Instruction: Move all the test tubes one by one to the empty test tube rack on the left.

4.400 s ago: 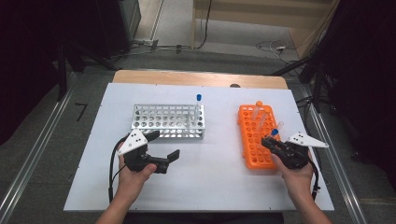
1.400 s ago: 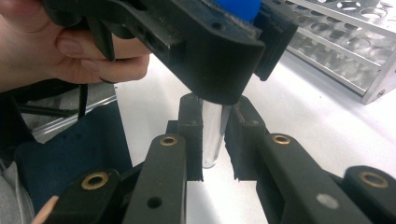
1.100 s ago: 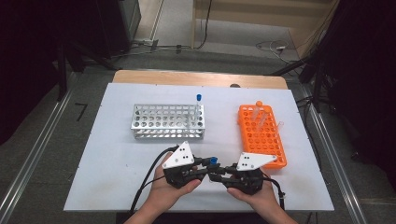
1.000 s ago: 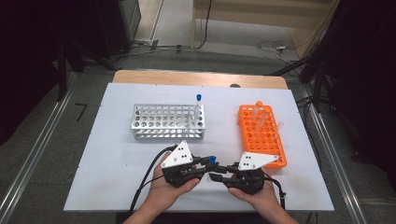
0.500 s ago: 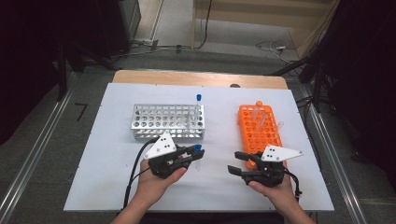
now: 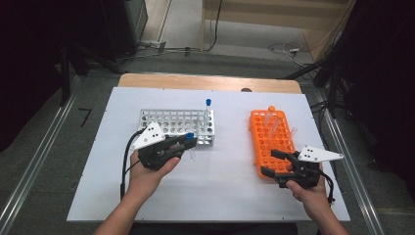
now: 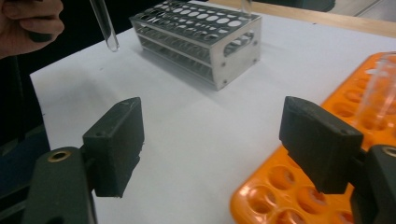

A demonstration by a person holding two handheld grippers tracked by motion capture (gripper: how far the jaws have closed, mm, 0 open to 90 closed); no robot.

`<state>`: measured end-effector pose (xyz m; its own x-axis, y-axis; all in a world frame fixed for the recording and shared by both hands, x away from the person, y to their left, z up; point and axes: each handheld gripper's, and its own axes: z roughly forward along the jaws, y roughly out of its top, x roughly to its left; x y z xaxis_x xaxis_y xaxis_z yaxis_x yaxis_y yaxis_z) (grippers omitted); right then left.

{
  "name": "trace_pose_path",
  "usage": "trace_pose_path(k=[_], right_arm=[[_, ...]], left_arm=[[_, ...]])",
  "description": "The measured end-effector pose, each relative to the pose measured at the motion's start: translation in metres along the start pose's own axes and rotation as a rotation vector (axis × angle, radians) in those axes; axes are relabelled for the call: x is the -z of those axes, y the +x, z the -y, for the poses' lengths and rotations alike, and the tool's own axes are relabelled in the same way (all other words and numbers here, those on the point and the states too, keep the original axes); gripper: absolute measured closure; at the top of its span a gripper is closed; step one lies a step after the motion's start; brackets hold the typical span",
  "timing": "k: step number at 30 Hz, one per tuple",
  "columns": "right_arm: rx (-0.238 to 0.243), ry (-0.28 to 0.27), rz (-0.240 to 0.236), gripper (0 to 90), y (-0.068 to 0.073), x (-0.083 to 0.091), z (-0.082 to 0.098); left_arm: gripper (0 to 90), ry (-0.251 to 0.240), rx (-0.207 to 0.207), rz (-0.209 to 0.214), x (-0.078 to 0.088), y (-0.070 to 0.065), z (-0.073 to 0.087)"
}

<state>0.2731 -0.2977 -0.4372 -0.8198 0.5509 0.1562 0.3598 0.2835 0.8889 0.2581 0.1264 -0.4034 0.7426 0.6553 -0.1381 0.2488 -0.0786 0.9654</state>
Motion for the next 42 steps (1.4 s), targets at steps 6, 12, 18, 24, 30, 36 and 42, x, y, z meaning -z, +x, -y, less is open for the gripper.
trace_pose_path(k=[6,12,18,24,30,36,42], right_arm=[[-0.019,-0.014,0.017,14.7,-0.014,0.009,0.003],[-0.019,-0.004,0.02,10.8,-0.019,0.01,0.005],[-0.038,0.006,0.031,8.5,-0.024,0.01,0.007],[-0.045,-0.004,0.037,7.9,-0.028,0.013,0.008],[-0.044,-0.008,0.038,2.4,-0.03,0.014,0.008],[-0.067,-0.019,0.038,0.0,-0.032,0.016,0.008],[-0.066,-0.014,0.052,0.0,-0.032,0.015,0.008]], left_arm=[[76.4,-0.04,0.035,-0.046,0.0,0.018,-0.007],[76.4,-0.048,0.03,-0.075,-0.004,0.028,-0.015],[76.5,-0.046,0.025,-0.106,-0.014,0.04,-0.022],[76.4,-0.044,0.017,-0.131,-0.027,0.051,-0.031],[76.5,-0.051,0.019,-0.155,-0.042,0.06,-0.04],[76.4,-0.049,0.02,-0.165,-0.059,0.066,-0.044],[76.4,-0.044,0.03,-0.19,-0.075,0.075,-0.044]])
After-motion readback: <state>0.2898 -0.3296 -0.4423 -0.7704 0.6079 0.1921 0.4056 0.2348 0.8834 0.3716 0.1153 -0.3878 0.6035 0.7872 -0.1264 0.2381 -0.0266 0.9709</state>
